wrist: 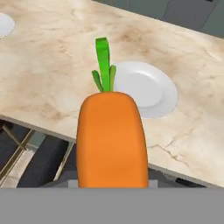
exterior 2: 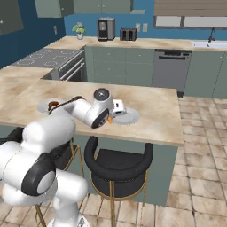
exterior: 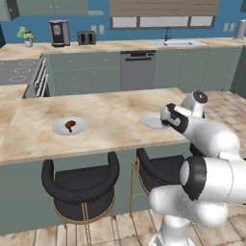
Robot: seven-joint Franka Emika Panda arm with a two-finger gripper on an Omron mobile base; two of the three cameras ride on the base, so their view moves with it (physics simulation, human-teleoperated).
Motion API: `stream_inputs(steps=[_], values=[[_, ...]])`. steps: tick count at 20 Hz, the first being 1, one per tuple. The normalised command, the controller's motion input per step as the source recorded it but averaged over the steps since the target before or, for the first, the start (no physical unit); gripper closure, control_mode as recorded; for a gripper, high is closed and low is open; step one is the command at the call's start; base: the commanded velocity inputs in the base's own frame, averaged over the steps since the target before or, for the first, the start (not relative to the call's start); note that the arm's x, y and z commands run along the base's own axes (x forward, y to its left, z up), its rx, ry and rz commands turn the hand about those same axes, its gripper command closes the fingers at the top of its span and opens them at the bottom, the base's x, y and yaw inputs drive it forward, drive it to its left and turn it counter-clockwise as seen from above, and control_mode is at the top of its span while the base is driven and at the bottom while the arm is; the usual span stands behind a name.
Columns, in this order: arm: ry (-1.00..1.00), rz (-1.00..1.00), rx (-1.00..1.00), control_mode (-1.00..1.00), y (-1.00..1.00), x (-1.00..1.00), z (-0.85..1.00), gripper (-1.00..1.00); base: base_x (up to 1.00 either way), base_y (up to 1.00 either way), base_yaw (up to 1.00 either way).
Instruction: Transport the chicken drumstick and carrot to the fridge. Place the chicken drumstick on the rack containing meat and place the carrot on the rack containing the vegetable, ensuring meats and vegetables are on different racks.
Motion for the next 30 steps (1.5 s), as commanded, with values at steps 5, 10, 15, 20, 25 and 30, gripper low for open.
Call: stream_inputs(steps=[5, 10, 15, 20, 25, 30], values=[[0.00, 0.03, -0.05, -1.00, 0.22, -0.96, 1.00, 1.00, 0.00, 0.00, 0.00], [0.00, 0.02, 0.01, -1.00, 0.19, -0.84, 1.00, 1.00, 0.00, 0.00, 0.00], [-0.09, 0.01, 0.00, -1.00, 0.17, -0.82, 0.88, 1.00, 0.00, 0.00, 0.00], [-0.11, -0.01, 0.04, -1.00, 0.01, -0.98, 0.67, 1.00, 0.00, 0.00, 0.00], [-0.01, 0.00, 0.03, -1.00, 0.10, -0.74, 0.53, 1.00, 0.00, 0.00, 0.00], [0.00, 0.00, 0.00, -1.00, 0.09, -0.86, 0.64, 1.00, 0.00, 0.00, 0.00]])
